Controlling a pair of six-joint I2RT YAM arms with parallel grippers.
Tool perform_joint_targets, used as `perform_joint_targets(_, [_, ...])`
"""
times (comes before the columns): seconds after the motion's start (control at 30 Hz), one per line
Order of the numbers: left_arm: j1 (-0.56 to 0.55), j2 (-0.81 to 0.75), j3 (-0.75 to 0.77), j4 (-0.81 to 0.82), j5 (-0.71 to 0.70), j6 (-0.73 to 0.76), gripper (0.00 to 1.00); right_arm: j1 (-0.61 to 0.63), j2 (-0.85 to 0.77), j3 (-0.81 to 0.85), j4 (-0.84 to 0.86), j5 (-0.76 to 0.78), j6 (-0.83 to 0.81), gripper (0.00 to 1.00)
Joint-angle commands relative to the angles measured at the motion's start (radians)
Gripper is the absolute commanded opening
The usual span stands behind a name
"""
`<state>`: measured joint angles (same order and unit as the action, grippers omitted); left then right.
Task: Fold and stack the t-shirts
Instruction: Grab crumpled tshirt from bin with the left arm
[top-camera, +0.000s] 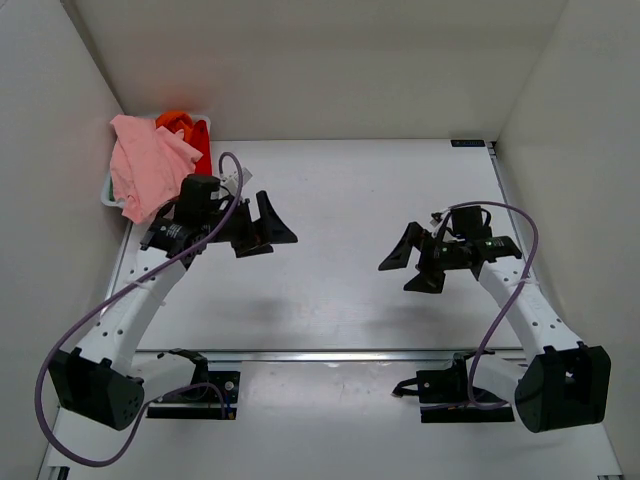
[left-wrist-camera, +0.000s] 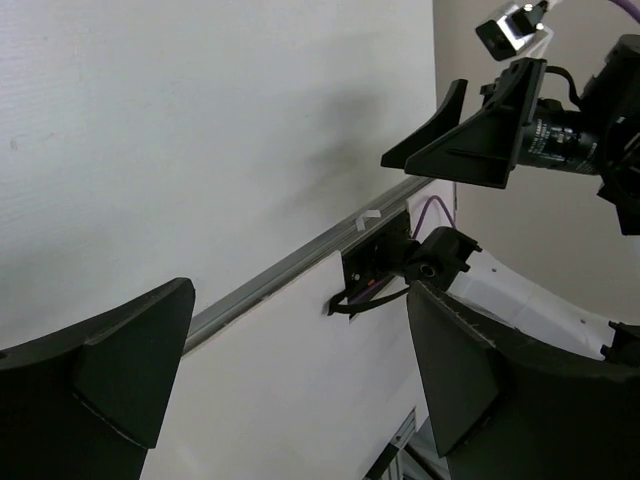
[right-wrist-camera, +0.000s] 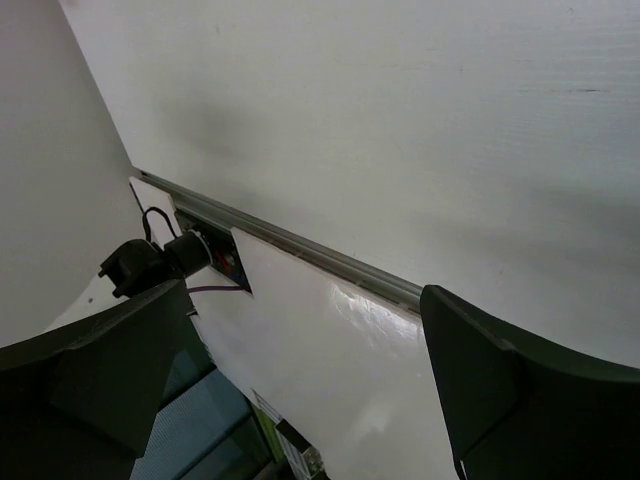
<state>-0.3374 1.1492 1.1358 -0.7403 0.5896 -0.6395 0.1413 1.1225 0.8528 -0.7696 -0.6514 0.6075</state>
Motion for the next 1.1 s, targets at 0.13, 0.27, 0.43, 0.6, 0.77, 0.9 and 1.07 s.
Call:
perform_joint_targets(0.13, [0.041,-0.104,-0.067,0.217,0.130,-0.015,0.99,-0.002,-0.004,0.002,0.056,-0.048,0.011,0.99])
perform_joint_targets(0.27, [0.089,-0.161,-0.148,0.387,0.243,-0.077,0.99,0.018,-0.021,-0.004,0.121,-0.088,0.014,0.99])
perform_joint_targets(0.43, [0.162,-0.193,-0.181,0.421,0.271,-0.116,0.99,0.078,-0.099,-0.027,0.281,-0.181,0.021,0.99])
perform_joint_targets(0.6, [0.279,-0.215,-0.287,0.462,0.328,-0.236,0.99,0.013,-0.179,0.045,0.130,-0.001,-0.052,0.99])
perform_joint_targets(0.77, [0.327,-0.099,-0.131,0.258,0.152,-0.115,0.23,-0.416,-0.172,0.131,0.089,-0.140,-0.200,0.47])
perform_joint_targets(0.9, [0.290,0.087,0.204,0.064,-0.301,0.015,0.27,-0.320,0.044,0.499,-0.118,0.228,-0.366,0.14])
perform_joint_targets(1.07, [0.328,0.326,0.448,0.082,-0.640,-0.032,0.43,-0.250,0.169,0.670,-0.177,0.372,-0.384,0.33])
